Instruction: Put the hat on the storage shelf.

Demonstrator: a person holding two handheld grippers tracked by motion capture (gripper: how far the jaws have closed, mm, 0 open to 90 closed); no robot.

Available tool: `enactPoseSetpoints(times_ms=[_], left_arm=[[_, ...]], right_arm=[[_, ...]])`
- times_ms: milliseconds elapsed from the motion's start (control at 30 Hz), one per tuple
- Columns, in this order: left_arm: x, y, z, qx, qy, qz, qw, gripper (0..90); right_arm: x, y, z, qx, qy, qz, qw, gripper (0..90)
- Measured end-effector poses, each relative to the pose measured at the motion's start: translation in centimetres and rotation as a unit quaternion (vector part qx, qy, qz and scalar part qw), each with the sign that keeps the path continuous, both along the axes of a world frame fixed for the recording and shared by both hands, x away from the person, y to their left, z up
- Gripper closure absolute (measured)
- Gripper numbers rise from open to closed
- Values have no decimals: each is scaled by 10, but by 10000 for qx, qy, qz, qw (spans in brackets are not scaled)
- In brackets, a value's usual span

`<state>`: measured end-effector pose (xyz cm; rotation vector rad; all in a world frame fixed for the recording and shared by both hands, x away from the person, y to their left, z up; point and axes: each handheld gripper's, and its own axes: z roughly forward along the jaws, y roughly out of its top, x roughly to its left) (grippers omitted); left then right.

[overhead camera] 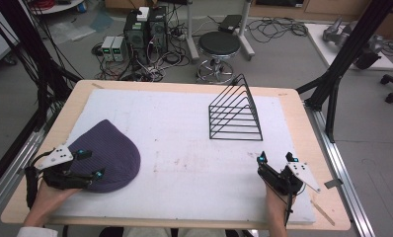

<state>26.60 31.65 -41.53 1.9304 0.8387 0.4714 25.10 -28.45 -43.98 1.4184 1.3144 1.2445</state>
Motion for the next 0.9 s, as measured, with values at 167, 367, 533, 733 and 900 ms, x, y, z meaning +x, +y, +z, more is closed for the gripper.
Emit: enactPoseSetpoints(times_ms=[167, 367, 533, 733, 900], left_arm=[[0, -4, 0, 128, 103, -168, 9997, 188], [1, -7, -3, 309, 222, -341, 9987, 188], [0, -10, -5, 477, 213, -533, 9972, 188], [0, -11, -8, 675, 398, -702, 9945, 188], [1, -16, -12, 835, 545, -871, 9912, 193]], right_arm=[[0, 0, 0, 1, 8, 2, 10000, 103], [0, 0, 0, 25, 1, 10, 10000, 102], [1, -1, 0, 5, -1, 23, 10000, 102], [1, -1, 0, 19, 14, 26, 10000, 103], [1, 0, -1, 27, 23, 48, 10000, 103]])
